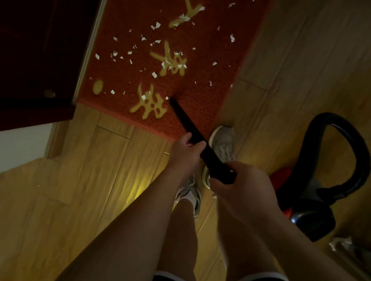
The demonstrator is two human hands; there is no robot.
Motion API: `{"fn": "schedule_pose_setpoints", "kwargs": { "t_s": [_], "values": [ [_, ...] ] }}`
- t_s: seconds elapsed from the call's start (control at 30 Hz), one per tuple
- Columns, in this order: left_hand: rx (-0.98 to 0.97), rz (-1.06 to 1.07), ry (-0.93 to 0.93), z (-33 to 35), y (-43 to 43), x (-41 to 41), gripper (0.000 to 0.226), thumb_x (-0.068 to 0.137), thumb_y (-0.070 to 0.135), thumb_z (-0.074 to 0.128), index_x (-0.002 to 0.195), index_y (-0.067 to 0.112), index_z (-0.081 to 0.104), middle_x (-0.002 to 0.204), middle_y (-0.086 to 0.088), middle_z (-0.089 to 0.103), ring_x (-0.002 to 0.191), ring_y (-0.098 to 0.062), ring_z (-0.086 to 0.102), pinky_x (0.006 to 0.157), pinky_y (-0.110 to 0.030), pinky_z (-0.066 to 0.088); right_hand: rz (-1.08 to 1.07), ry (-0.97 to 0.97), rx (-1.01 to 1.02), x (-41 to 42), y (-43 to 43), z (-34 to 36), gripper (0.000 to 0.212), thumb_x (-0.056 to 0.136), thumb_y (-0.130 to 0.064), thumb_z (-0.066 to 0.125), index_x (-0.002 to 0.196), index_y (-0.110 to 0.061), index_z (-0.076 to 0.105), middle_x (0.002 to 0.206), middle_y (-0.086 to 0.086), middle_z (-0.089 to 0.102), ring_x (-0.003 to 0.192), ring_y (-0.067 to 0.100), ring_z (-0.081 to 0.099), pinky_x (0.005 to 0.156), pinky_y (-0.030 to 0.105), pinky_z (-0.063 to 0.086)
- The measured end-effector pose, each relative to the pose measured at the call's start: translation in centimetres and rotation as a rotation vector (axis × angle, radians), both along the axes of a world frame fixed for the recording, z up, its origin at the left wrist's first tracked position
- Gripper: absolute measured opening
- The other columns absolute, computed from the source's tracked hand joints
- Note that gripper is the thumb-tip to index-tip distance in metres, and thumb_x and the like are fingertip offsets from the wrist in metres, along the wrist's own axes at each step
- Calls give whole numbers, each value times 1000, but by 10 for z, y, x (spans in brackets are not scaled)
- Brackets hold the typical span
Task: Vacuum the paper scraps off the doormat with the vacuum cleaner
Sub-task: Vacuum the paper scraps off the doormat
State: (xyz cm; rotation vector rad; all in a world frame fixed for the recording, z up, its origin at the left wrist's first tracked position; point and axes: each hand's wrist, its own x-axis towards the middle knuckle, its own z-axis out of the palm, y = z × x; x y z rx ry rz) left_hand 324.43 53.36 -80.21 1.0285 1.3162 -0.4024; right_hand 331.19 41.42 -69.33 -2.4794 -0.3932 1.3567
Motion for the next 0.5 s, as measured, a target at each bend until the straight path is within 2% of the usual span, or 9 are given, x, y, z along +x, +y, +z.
{"fn": "schedule_pose_setpoints", "kwargs": {
  "t_s": [0.1, 0.2, 0.33, 0.43, 0.5],
  "values": [
    [10, 49, 2, -2, 3, 3, 64, 95, 26, 67, 152, 10, 44, 142, -13, 57, 124, -27, 61, 106, -46, 52, 34, 11, 5, 8, 4, -3, 22, 85, -41, 68, 78, -21, 62, 62, 0, 63, 53, 16, 58, 50, 37, 48],
    [12, 66, 2, -4, 3, 10, 61, 99, 20, 64, 154, 7, 41, 143, -13, 55, 124, -27, 61, 102, -39, 55, 58, 25, -3, 19, 7, -5, 21, 83, -41, 68, 79, -21, 63, 62, -1, 64, 53, 15, 59, 48, 33, 45],
    [35, 78, 14, -4, 2, 18, 60, 99, 16, 63, 154, 5, 40, 141, -13, 55, 123, -26, 61, 83, -23, 55, 80, 42, -5, 31, 7, -4, 18, 82, -40, 69, 83, -23, 64, 65, -3, 65, 55, 11, 60, 50, 32, 47],
    [36, 93, 21, -4, 2, 23, 61, 99, 17, 63, 154, 5, 40, 143, -13, 54, 124, -27, 60, 86, -25, 52, 102, 56, -4, 40, 9, -2, 17, 83, -38, 69, 82, -22, 65, 66, -3, 65, 57, 12, 61, 51, 33, 48],
    [39, 105, 20, -3, 2, 27, 61, 99, 17, 63, 154, 4, 39, 144, -13, 54, 123, -26, 60, 82, -22, 52, 127, 48, 1, 47, 10, -2, 18, 85, -39, 68, 84, -22, 65, 67, -4, 66, 59, 11, 62, 56, 35, 52]
  ]
}}
